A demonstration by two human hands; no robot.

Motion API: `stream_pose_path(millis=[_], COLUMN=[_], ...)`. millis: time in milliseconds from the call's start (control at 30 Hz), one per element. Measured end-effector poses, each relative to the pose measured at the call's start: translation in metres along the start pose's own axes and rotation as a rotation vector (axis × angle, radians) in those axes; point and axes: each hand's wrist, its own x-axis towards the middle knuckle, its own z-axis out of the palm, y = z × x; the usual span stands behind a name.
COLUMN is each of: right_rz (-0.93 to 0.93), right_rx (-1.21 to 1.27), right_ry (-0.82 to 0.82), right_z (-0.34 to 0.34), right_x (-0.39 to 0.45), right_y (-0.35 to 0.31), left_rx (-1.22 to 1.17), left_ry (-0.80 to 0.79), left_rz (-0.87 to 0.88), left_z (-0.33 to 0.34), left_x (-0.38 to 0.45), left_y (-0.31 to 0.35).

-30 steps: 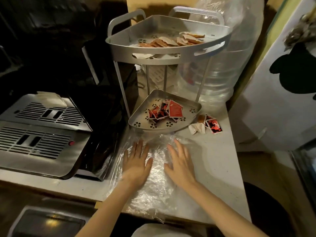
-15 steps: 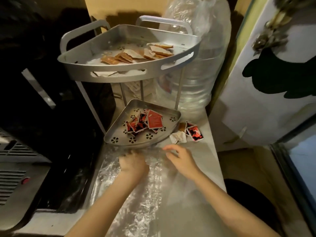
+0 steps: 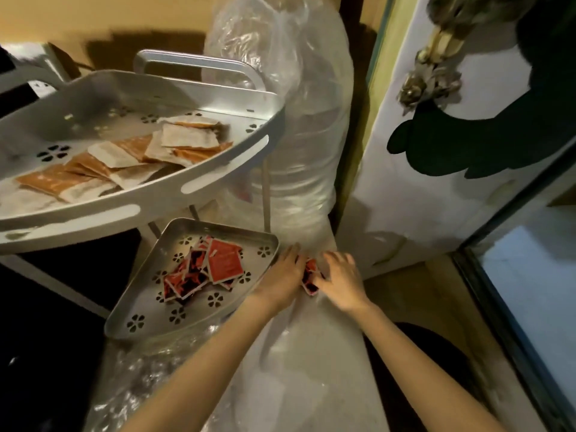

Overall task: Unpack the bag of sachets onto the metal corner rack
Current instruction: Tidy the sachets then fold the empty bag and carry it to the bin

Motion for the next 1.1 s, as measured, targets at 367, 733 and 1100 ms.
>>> stream_pose_path(millis=[367, 733, 1100], right_rz=[0.052, 0.075, -0.175], right_rx=[0.151, 0.476, 0.603], right_ry=[0.051, 0.14, 0.08], right_z=[0.024, 0.006, -0.055], right_x=[0.011, -0.007, -0.024], right_y=[0.012, 0.0, -0.049], left_rx=[-0.023, -0.007, -0.374], left_ry=[-0.024, 0.19, 0.417], left_rz=[0.09, 0.019, 0.007], left_z=[0.003, -0.006, -0.076], left_x=[0.027, 0.01, -0.051], left_y=[-0.008, 0.001, 0.003])
